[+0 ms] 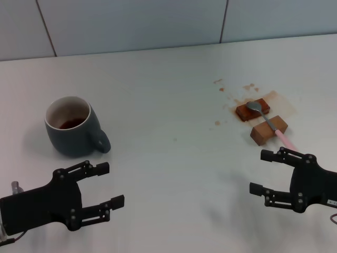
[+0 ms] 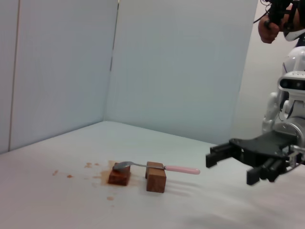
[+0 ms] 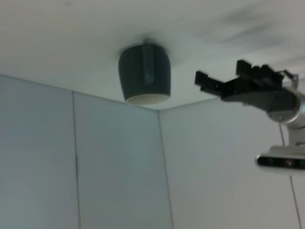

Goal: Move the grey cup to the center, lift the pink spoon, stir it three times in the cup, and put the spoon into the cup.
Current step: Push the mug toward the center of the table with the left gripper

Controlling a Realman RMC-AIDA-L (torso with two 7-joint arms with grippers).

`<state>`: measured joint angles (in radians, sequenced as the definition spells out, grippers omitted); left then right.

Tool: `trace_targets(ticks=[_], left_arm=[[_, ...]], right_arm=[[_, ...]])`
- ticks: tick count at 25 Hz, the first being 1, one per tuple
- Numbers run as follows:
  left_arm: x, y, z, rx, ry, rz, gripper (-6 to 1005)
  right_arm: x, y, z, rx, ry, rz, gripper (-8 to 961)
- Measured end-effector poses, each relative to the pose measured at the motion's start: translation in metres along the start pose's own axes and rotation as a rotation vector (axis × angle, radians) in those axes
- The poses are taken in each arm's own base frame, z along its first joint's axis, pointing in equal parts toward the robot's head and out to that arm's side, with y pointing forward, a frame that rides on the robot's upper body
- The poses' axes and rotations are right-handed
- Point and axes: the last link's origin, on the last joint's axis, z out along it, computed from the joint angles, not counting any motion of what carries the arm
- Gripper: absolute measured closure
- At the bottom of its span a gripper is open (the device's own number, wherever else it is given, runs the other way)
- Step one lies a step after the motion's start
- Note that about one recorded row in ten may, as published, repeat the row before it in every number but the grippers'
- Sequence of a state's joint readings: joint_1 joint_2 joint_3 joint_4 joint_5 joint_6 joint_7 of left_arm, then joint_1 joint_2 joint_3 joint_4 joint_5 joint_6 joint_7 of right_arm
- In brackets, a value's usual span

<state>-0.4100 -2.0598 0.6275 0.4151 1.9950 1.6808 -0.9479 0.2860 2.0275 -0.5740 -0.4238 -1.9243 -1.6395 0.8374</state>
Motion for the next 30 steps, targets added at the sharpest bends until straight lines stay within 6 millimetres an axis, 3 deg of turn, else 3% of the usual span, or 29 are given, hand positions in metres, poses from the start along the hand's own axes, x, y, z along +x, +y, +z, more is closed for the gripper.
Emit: trace_targets(ticks=[18,23,30], left_arm=[[-0.0016,0.0027,0.0012,-0.004,0.007,-0.004,206],[-0.0046,0.0054,0.0011,0.003,0.01,0.002,374],[-0.005,0.0062,0.0012,0.0,0.011,0.001,535]], right_arm=[[0.0007,0.0037,0.004,-0.017,-0.002,0.005,134],[0.0006,0.0042,0.0046,-0.019,-0.004,0.006,134],[0.0002,0.0044,0.0052,-0.021,-0.007,0.006,135]])
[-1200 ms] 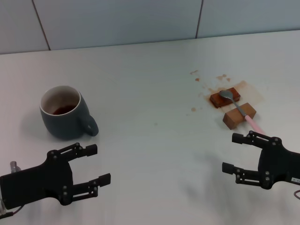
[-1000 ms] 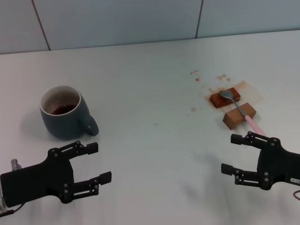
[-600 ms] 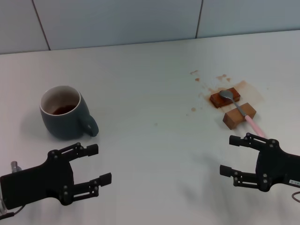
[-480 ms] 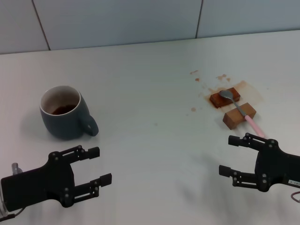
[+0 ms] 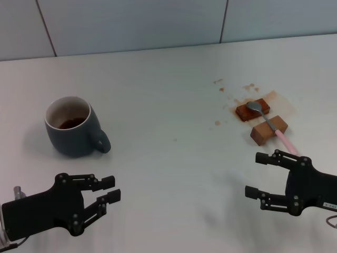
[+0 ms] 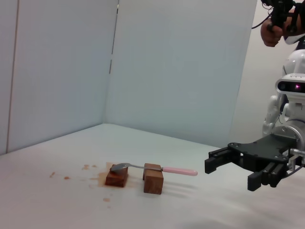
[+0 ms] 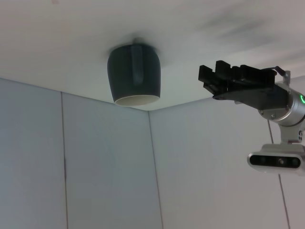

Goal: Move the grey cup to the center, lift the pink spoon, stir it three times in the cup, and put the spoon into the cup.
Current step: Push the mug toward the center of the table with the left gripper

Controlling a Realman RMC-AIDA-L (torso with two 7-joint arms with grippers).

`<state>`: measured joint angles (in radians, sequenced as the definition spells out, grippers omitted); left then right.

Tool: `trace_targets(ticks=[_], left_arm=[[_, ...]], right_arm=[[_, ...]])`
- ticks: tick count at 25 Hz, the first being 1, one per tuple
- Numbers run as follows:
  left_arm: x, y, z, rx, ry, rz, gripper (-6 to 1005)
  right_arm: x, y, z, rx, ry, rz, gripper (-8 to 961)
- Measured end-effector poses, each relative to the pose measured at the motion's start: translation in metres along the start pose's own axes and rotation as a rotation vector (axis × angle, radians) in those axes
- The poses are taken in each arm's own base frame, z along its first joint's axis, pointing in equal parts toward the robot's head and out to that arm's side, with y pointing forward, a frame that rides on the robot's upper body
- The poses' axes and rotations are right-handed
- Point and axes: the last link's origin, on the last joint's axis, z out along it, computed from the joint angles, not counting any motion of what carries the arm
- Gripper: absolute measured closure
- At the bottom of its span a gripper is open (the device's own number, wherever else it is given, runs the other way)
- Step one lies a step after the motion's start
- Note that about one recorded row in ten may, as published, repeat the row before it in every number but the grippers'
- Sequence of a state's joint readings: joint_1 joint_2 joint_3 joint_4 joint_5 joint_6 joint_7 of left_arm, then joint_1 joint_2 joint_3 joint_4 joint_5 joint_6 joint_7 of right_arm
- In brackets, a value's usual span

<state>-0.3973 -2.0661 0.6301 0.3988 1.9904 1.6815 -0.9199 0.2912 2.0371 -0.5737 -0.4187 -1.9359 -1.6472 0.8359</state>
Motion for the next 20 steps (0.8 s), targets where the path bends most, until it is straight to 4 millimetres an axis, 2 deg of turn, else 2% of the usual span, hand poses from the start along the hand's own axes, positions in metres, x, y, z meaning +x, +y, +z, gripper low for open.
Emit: trace_targets(ticks=[4,8,11,15,17,20], left_arm=[[0.001,0.0,0.0,-0.002,0.003,0.002,627],[0.006,-0.001,0.003,-0.009,0.03,0.007,762],[0.019,-0.005,0.0,0.045,0.142,0.043,863],[0.03,-0.022,-0.013,0.271,0.296,0.147,1001],[0.027,-0.035,-0.024,0.469,0.335,0.209,998],[0.015,-0.051,-0.038,0.738,0.304,0.285,994]], right_arm=[[0.0,0.0,0.001,-0.001,-0.002,0.0,135],[0.0,0.001,0.002,-0.003,-0.004,0.002,135],[0.0,0.002,0.003,-0.002,-0.006,0.005,135],[0.001,0.002,0.004,0.001,-0.008,0.007,135],[0.0,0.002,0.004,0.004,-0.01,0.005,135],[0.0,0.001,0.004,0.007,-0.013,0.001,135]])
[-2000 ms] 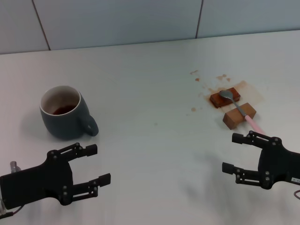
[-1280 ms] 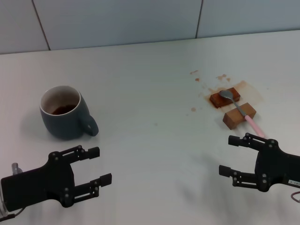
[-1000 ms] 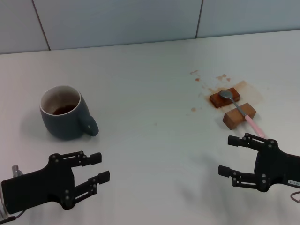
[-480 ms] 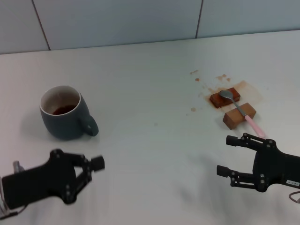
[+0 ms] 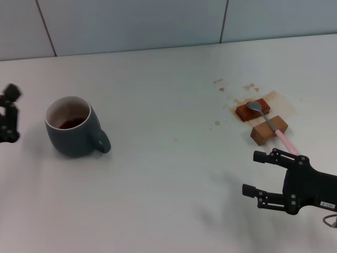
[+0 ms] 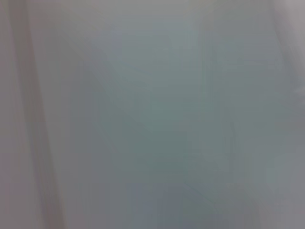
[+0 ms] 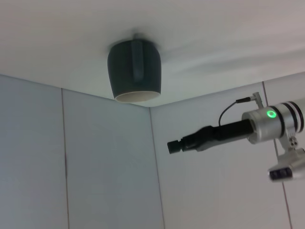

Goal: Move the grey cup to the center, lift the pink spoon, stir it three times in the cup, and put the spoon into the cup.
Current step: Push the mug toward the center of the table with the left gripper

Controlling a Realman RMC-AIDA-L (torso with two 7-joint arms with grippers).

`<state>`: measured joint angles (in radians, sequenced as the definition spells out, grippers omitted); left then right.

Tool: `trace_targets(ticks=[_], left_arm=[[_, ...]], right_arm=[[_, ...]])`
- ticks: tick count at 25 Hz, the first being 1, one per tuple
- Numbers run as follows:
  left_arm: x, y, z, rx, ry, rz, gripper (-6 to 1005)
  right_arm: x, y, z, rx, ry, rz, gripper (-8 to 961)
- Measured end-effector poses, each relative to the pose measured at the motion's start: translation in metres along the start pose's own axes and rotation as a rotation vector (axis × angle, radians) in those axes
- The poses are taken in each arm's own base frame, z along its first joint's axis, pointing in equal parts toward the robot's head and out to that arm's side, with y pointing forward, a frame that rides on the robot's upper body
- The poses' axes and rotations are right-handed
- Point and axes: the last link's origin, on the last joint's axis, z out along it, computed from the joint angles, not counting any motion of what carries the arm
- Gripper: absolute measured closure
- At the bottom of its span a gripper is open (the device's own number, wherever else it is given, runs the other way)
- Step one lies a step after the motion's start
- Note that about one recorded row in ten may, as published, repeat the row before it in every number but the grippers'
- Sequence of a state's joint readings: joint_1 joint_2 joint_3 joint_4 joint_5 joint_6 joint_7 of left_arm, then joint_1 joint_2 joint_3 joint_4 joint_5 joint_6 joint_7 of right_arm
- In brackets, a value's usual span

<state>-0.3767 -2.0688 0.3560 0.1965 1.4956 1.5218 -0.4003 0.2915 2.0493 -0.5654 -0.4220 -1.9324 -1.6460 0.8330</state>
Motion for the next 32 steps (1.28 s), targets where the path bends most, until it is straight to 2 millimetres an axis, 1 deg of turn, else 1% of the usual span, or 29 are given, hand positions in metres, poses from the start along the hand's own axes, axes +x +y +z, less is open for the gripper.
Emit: trace_targets(ticks=[2,3,7,12,15,19,26,32], left_arm=[[-0.008,-0.004,-0.002,0.083,-0.034,0.086,991],[-0.012,-0.005,-0.001,0.121,-0.058,0.157,990],[-0.027,0.0,0.006,0.204,-0.159,0.364,984],[-0.045,0.012,0.02,0.208,-0.309,0.564,978],[-0.051,0.021,0.025,0.168,-0.349,0.628,973],[-0.054,0.03,0.032,0.127,-0.366,0.645,968],[-0.054,0.045,0.044,0.019,-0.341,0.635,958],[-0.049,0.069,0.062,-0.075,-0.291,0.612,950]], right_arm=[[0.0,0.0,0.0,0.002,-0.002,0.0,135],[0.0,0.0,0.0,0.003,-0.003,0.0,135],[-0.001,0.0,0.0,0.003,-0.006,-0.002,135],[-0.002,0.0,0.0,0.0,-0.008,-0.003,135],[-0.002,0.0,0.001,-0.001,-0.011,-0.004,135],[-0.003,0.0,0.001,-0.004,-0.014,-0.005,135],[-0.004,-0.001,0.002,-0.006,-0.018,-0.007,135],[-0.004,-0.001,0.002,-0.006,-0.018,-0.007,135]])
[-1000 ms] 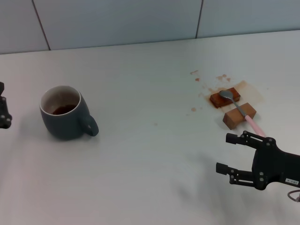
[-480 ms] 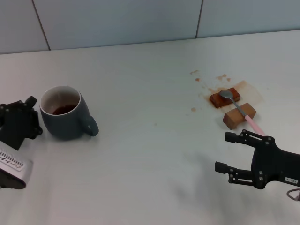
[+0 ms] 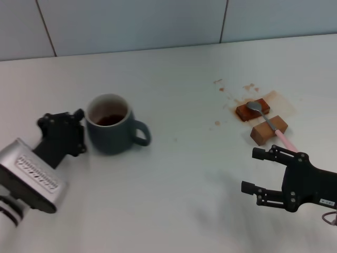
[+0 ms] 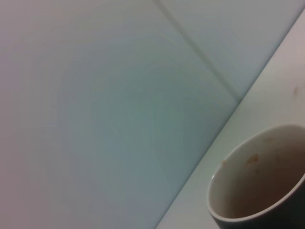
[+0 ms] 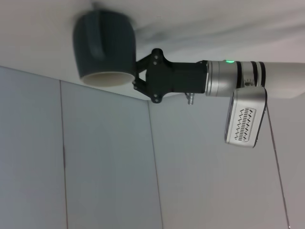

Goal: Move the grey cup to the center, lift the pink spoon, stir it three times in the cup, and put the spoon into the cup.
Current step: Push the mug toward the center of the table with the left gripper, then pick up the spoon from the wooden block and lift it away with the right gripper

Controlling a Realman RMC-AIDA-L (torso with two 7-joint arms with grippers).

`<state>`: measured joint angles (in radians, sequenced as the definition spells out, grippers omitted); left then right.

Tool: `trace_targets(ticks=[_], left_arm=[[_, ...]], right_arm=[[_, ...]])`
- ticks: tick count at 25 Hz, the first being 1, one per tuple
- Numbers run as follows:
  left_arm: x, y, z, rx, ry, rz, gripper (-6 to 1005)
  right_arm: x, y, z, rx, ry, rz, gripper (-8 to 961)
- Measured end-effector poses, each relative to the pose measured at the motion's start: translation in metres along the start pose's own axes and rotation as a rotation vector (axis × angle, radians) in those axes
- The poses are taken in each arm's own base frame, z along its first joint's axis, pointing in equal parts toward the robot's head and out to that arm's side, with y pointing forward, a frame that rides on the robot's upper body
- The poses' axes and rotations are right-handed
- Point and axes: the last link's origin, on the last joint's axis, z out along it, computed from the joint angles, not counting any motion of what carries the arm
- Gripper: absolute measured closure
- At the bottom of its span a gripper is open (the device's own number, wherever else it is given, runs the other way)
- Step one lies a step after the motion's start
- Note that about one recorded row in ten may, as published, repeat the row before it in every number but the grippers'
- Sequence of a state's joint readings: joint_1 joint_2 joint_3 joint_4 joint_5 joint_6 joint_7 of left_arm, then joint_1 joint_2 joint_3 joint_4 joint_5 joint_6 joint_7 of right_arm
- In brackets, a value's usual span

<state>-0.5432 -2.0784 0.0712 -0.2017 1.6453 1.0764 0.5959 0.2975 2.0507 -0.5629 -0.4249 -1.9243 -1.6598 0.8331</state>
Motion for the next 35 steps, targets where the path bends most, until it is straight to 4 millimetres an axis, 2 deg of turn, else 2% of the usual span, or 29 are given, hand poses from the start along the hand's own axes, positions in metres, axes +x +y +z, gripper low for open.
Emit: trace_targets(ticks=[13,16,17,18,19,24,27,28,30,32,33,35], left_arm=[[0.056,0.039,0.029,-0.161,0.108,-0.084,932],[0.057,0.035,0.032,-0.123,0.094,-0.151,928],[0.055,0.031,0.032,-0.104,0.089,-0.183,926],[0.046,0.018,0.029,-0.069,0.091,-0.255,925],[0.046,0.018,0.029,-0.069,0.091,-0.255,924],[0.013,-0.028,0.004,-0.057,0.173,-0.436,917],[0.003,-0.051,-0.017,-0.108,0.233,-0.506,913],[0.003,-0.051,-0.017,-0.108,0.233,-0.506,911],[0.0,-0.068,-0.044,-0.225,0.301,-0.563,908],[0.0,-0.071,-0.052,-0.269,0.315,-0.571,906],[0.001,-0.075,-0.07,-0.381,0.335,-0.598,904],[0.0,-0.074,-0.08,-0.445,0.332,-0.615,901]], right_arm=[[0.0,0.001,-0.001,0.0,-0.002,0.003,136],[0.0,0.002,-0.003,-0.004,-0.005,0.003,136],[0.0,0.002,-0.003,-0.004,-0.006,0.003,136],[0.0,0.002,-0.004,-0.005,-0.008,0.003,136],[-0.001,0.002,-0.005,-0.006,-0.01,0.002,136],[-0.002,0.001,-0.006,-0.009,-0.013,-0.002,136],[-0.003,0.0,-0.006,-0.008,-0.011,-0.008,136],[-0.003,0.0,-0.006,-0.008,-0.011,-0.01,136],[-0.004,-0.001,-0.006,-0.01,-0.012,-0.012,136],[-0.004,-0.001,-0.006,-0.011,-0.014,-0.013,136],[-0.005,-0.001,-0.007,-0.009,-0.016,-0.014,136],[-0.006,-0.002,-0.007,-0.006,-0.021,-0.016,136]])
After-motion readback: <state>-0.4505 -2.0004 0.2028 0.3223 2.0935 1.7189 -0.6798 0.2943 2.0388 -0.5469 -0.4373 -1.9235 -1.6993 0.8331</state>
